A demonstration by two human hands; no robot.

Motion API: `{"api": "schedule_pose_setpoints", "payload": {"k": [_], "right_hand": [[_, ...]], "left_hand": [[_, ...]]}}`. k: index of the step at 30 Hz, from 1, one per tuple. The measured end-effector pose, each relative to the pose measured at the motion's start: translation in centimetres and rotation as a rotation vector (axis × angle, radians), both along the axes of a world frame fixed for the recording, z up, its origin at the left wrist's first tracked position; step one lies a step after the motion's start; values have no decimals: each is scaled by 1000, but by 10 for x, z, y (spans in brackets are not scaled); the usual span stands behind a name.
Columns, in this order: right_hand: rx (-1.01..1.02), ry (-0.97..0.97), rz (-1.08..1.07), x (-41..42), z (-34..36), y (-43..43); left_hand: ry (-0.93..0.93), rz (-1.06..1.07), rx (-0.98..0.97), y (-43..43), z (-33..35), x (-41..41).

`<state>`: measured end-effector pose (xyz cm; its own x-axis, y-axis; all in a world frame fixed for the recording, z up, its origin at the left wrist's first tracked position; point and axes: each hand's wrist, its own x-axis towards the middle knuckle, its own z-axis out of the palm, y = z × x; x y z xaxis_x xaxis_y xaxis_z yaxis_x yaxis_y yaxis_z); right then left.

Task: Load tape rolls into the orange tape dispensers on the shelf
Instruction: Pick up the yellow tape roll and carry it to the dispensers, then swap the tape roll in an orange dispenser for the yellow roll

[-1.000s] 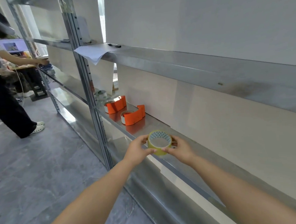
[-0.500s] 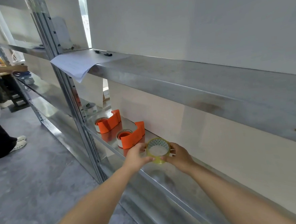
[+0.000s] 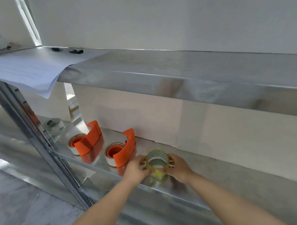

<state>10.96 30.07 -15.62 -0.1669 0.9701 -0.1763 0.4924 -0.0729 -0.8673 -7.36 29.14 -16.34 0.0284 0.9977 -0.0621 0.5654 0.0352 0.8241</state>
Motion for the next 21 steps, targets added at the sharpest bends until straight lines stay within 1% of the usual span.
{"api": "schedule_pose_setpoints", "payload": {"k": [3, 6, 11, 14, 16, 19, 21], "right_hand": [[-18, -4, -79, -19, -2, -4], [-10, -66, -144, -34, -2, -11], [5, -60, -244, -48, -1, -24], [-16, -43, -280, -53, -1, -30], [-56, -50, -286, -56, 0, -28], [-138, -62, -341, -63, 5, -23], [-88, -105, -339, -74, 11, -15]], "left_hand": [[15, -90, -21, 13, -5, -20], [29, -179, -56, 22, -10, -34], [120, -291, -51, 27, -17, -46], [127, -382, -46, 22, -20, -46], [135, -424, -24, 18, -18, -47], [236, -446, 41, 16, -9, -51], [282, -460, 147, 20, 3, -57]]}}
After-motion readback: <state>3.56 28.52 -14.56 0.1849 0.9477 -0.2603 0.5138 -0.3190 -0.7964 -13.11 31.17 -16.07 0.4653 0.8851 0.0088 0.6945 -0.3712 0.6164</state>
